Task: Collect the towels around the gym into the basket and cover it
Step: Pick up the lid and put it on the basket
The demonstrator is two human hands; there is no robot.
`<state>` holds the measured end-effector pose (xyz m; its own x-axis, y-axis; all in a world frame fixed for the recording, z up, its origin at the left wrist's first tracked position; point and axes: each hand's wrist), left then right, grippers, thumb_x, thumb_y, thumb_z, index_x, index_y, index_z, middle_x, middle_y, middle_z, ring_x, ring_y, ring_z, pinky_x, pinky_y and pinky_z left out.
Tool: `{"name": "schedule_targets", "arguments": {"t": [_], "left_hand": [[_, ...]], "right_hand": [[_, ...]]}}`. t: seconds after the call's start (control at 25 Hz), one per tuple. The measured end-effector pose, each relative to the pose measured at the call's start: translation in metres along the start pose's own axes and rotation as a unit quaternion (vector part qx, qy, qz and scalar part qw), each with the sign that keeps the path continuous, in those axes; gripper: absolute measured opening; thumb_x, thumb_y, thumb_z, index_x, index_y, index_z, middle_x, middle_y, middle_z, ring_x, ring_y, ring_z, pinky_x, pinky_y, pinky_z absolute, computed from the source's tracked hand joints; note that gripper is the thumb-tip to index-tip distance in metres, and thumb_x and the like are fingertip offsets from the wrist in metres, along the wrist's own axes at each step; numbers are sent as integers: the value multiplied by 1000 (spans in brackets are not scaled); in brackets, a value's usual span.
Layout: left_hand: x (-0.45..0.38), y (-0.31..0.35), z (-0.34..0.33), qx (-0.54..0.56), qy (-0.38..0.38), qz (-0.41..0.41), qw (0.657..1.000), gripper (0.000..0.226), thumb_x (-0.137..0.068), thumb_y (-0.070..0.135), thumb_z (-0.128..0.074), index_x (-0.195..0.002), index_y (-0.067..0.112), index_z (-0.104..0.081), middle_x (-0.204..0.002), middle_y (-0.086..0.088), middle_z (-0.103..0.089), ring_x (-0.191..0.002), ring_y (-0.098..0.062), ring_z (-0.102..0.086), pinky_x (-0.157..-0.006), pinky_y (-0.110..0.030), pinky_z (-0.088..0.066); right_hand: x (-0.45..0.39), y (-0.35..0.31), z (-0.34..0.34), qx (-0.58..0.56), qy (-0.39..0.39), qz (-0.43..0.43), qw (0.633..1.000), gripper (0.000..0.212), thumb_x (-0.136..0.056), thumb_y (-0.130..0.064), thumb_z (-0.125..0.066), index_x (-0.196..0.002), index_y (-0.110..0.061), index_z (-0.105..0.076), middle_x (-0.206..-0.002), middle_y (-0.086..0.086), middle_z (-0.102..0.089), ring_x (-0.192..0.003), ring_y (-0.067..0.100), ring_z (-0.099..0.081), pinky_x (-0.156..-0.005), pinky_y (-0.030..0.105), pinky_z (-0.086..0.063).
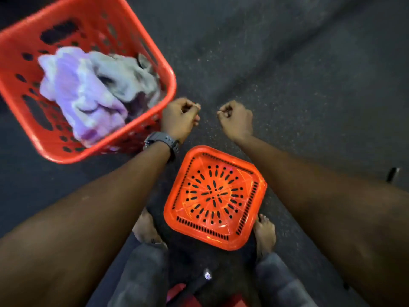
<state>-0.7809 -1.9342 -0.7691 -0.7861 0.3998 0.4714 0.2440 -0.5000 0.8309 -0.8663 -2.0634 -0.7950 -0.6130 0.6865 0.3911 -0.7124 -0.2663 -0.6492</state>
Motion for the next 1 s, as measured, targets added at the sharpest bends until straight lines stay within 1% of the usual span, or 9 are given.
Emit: {"name": "schedule_targets", "arguments": {"t": [0.12, 0.2, 0.28, 0.36, 0.44, 0.56, 0.64, 0.72, 1.0], "left_hand": [[-17, -85, -47, -43, -16, 93, 995, 23, -96, 5, -53, -76, 15, -61, -71, -13, -65, -62, -26, -61, -72, -37, -53], [-36, -141, -65, -113, -2, 130, 985, 18, -95, 7, -53, -94, 5, -71, -94, -24, -73, -88, -36, -69, -87, -38, -54], [-52, -186, -69, -213, 2, 150, 965, 27, -93, 14, -58, -114, 3, -71, -118, -22, -71, -106, -29, -66, -92, -34, -49], [-65, -223, -71, -275, -17, 195, 941, 40, -91, 23, -63, -124, 1, -64, -129, -23, -65, -115, -30, -63, -95, -35, -47], [-72, -253, -74, -283, -45, 250, 925, 46, -91, 28, -61, -127, -2, -62, -130, -24, -64, -119, -36, -62, -93, -37, -47], [-67, -270, -78, -216, -71, 295, 928, 51, -102, 32, -44, -136, -5, -54, -140, -26, -56, -129, -38, -55, -106, -41, -45], [-62, -261, -76, -201, -64, 298, 931, 60, -106, 40, -30, -143, -4, -47, -147, -25, -50, -135, -37, -49, -112, -43, -39], [-60, -226, -72, -172, -50, 282, 943, 67, -106, 48, -23, -145, -1, -46, -150, -23, -48, -138, -36, -47, -115, -42, -36], [-58, 45, -38, -48, -6, 150, 988, 80, -102, 60, -19, -154, 1, -29, -161, -21, -29, -150, -32, -30, -121, -34, -24]], "right_hand": [[5, 109, -16, -1, 22, -108, 994, 16, -91, -20, -65, -102, -12, -74, -99, 11, -77, -102, 26, -70, -87, 27, -45], [8, 177, -33, 10, 32, -169, 985, 19, -92, -18, -63, -106, -10, -74, -106, 14, -76, -109, 29, -68, -92, 28, -45], [11, 232, -49, 38, 36, -203, 978, 24, -93, -17, -60, -112, -7, -71, -115, 18, -73, -116, 33, -65, -98, 31, -43], [11, 274, -62, 91, 55, -249, 963, 36, -93, -28, -61, -123, -8, -63, -129, 19, -64, -126, 36, -57, -104, 38, -43], [11, 307, -73, 126, 54, -363, 922, 64, -92, -49, -58, -142, -10, -45, -147, 21, -47, -139, 40, -43, -112, 48, -37], [9, 327, -85, -70, 21, -506, 860, 84, -95, -59, -46, -155, -3, -27, -157, 24, -37, -142, 38, -43, -117, 50, -37], [6, 320, -81, -121, 30, -498, 858, 75, -100, -55, -41, -152, -2, -34, -152, 23, -45, -138, 37, -49, -114, 50, -41], [3, 288, -57, -87, 74, -456, 882, 68, -101, -53, -37, -149, -4, -37, -151, 25, -46, -139, 40, -47, -115, 50, -38], [-48, 73, 147, -69, 223, -305, 923, 72, -95, -62, -39, -145, -10, -41, -149, 22, -49, -139, 40, -46, -116, 47, -35]]}}
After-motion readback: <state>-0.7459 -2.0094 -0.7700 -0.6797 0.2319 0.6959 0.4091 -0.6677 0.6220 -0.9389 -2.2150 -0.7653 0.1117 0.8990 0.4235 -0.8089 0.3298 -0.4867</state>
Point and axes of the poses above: each hand's wrist, its own x-axis away from the middle knuckle, its own z-axis out of the back of the hand, y = z × x
